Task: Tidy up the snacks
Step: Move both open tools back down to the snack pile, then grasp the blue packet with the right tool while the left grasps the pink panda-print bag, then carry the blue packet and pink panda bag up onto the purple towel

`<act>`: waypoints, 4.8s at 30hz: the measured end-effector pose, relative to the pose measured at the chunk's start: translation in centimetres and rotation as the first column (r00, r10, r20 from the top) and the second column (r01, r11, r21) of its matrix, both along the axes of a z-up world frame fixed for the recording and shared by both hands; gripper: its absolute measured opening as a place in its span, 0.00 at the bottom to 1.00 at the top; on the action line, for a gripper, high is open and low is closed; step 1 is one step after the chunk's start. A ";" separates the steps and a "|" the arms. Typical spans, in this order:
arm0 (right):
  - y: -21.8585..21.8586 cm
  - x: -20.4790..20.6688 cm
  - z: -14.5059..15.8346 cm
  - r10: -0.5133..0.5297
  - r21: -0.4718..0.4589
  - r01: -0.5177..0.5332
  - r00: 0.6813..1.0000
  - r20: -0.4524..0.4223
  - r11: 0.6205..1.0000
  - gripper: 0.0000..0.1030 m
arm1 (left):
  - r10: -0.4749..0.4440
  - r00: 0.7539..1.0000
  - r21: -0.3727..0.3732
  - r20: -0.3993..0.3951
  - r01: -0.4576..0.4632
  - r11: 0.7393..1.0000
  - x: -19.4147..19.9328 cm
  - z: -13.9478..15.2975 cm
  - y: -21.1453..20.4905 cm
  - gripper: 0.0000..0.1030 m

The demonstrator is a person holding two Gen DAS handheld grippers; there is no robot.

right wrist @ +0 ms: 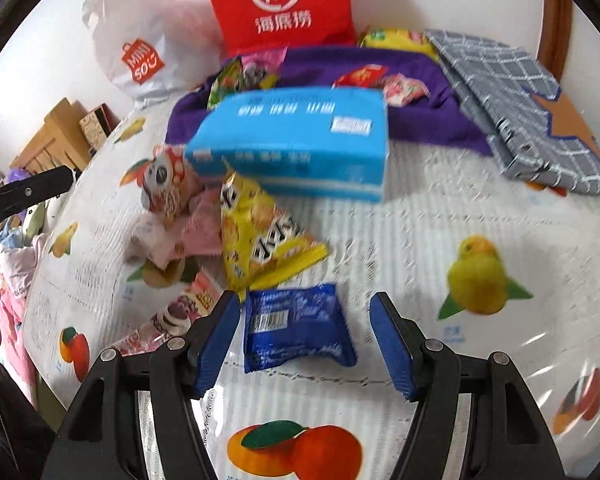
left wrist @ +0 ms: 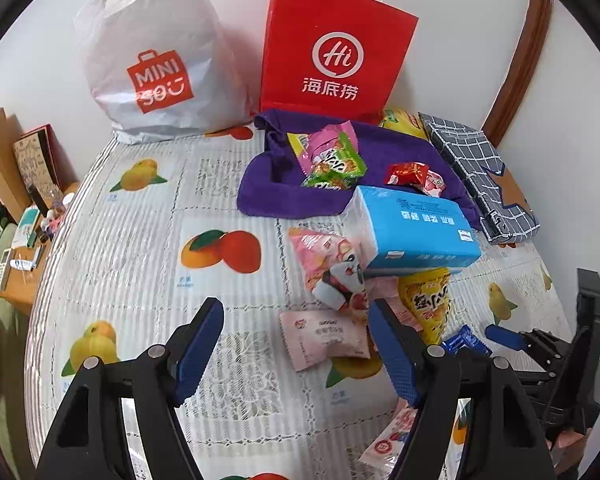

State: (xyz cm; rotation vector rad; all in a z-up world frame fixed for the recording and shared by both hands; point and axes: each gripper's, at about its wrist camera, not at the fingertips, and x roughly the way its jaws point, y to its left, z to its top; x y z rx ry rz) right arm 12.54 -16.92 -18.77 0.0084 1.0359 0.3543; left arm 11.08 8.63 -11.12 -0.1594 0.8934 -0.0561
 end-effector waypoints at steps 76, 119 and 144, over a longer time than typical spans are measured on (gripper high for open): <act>-4.0 1.0 13.2 -0.171 -0.014 0.184 0.938 0.300 0.983 0.44 | -0.155 0.982 -0.075 0.112 0.164 0.984 2.6 6.6 -6.8 0.38; -2.4 13.1 15.9 -0.146 0.022 0.147 0.936 0.321 0.989 0.44 | -0.094 0.981 -0.027 0.169 0.100 0.995 12.1 10.5 -5.5 0.38; -3.2 27.6 9.2 -0.146 0.008 0.147 0.972 0.187 0.989 0.44 | -0.019 0.999 -0.078 0.028 0.021 0.997 25.2 3.5 -2.5 0.38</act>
